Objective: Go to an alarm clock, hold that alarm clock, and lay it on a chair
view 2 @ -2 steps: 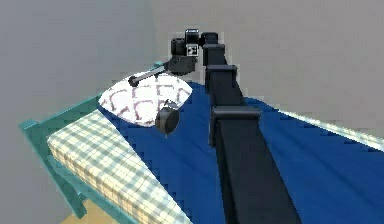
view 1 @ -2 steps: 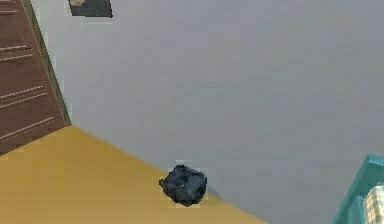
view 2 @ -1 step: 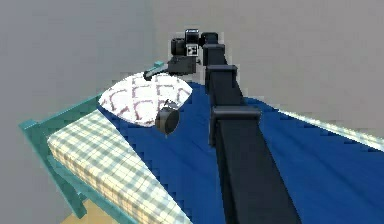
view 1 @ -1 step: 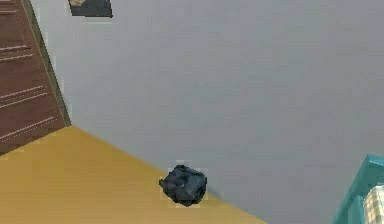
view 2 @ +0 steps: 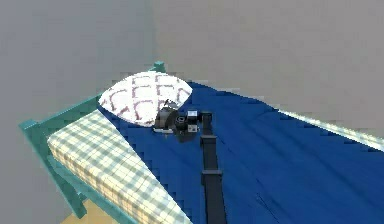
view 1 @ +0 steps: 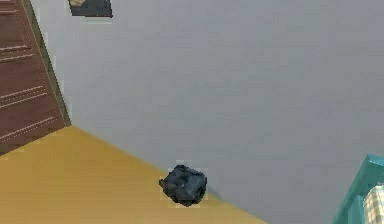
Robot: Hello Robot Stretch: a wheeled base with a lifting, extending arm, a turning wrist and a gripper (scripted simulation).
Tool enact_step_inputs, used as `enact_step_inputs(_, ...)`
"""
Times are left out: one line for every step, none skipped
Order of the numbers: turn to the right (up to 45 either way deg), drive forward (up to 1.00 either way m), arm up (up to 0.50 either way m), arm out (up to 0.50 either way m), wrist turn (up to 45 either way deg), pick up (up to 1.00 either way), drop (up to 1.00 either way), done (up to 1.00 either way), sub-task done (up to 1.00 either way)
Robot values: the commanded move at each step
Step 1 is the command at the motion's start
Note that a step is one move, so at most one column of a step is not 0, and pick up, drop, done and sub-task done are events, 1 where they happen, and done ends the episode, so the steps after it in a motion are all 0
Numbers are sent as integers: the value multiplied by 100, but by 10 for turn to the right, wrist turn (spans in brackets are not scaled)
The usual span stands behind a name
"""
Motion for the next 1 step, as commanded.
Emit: enact_step_inputs(0, 0, 0, 0, 0, 100, 0, 0, 0)
